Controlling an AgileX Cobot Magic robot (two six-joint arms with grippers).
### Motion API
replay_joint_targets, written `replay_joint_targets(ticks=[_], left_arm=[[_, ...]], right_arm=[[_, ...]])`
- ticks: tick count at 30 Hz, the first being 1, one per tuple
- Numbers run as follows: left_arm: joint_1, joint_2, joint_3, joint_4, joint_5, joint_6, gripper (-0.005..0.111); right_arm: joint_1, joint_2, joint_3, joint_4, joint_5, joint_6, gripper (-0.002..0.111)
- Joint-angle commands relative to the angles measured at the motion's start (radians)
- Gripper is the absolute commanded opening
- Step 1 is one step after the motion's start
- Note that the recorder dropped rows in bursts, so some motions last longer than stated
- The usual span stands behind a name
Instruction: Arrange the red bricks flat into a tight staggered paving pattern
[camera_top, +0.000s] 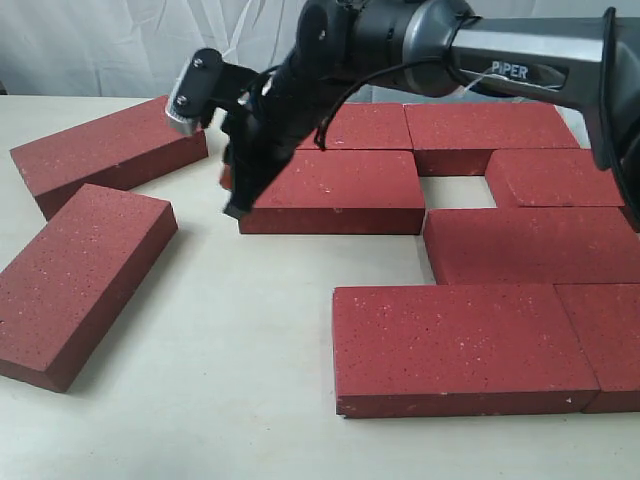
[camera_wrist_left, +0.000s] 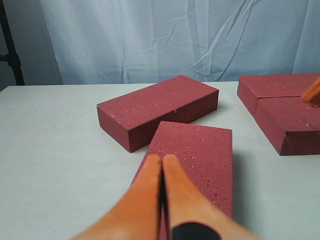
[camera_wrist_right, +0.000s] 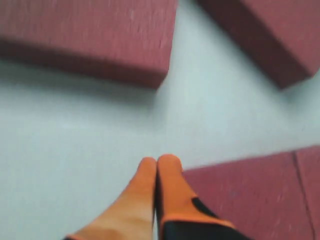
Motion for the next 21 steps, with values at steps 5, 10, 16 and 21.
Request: replay_joint_targets(ticks=[5,10,16,21], left_arm=[[-0.002,-0.005,0.005,0.004,0.000,0.000,0.001],[-0.002,-0.005,0.005,0.004,0.000,0.000,0.001],[-0.002,-0.005,0.005,0.004,0.000,0.000,0.001],[-0.002,-0.005,0.005,0.004,0.000,0.000,0.001]], right_arm=[[0.028,0.197,-0.264,0.018,-0.037,0.034,-0.001],[0.028,0.310,-0.402,-0.146,0.026,0.142,-0.001],[0.028,0.359,-0.423,-0.203,0.032,0.163,-0.001],[0.028,0.359,-0.423,-0.268,0.065,0.183,-0.001]])
